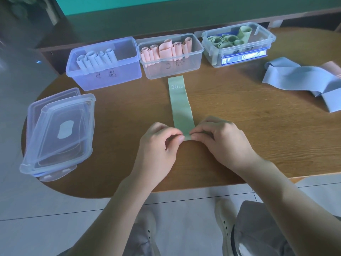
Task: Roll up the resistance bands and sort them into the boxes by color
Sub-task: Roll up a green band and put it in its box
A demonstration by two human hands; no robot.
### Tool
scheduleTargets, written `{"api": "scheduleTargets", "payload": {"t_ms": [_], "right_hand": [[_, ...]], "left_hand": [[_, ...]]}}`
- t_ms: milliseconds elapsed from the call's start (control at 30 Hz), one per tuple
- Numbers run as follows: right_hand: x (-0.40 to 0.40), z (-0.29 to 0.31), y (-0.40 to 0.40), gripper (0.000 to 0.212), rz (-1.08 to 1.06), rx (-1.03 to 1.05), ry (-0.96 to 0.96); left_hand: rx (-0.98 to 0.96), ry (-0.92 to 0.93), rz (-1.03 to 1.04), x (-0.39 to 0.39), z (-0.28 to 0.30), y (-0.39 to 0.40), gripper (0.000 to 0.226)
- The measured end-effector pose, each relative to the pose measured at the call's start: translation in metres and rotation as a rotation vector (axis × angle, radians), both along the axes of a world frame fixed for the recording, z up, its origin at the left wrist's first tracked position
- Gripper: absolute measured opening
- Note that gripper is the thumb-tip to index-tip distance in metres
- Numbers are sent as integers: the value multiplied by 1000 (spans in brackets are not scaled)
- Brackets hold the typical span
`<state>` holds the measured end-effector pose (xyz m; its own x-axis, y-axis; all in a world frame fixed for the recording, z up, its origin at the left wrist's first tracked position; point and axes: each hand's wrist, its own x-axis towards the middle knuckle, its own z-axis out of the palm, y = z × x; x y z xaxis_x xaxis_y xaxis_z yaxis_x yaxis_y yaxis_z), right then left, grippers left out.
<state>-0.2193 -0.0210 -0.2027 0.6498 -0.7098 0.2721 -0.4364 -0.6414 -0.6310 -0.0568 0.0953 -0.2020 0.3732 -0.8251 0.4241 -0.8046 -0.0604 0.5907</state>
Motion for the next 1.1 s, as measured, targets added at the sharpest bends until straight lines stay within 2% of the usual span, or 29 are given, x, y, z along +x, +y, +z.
{"api": "scheduleTargets", "payload": {"t_ms": [100,267,400,533,633,933,1100], "right_hand": [[2,-2,-1,9,-27,-44,-10],[4,-5,1,6,53,-95,-109],[2,-2,0,8,51,-70,-57],[6,2,-5,10,7,-48,5],[9,4,-10,10,0,-20,27],[7,-1,-14,9,64,-51,-90],[9,-1,-14,21,-4,-64,-19]], "left_hand": [[39,4,15,3,1,-2,17],[52,45,6,9,4,-9,16],[85,72,26,13,6,-13,15],[3,43,62,9,4,-15,8],[-30,2,12,8,1,-16,3],[56,89,24,16,7,-22,10],[103,69,73,20,5,-32,12]]}}
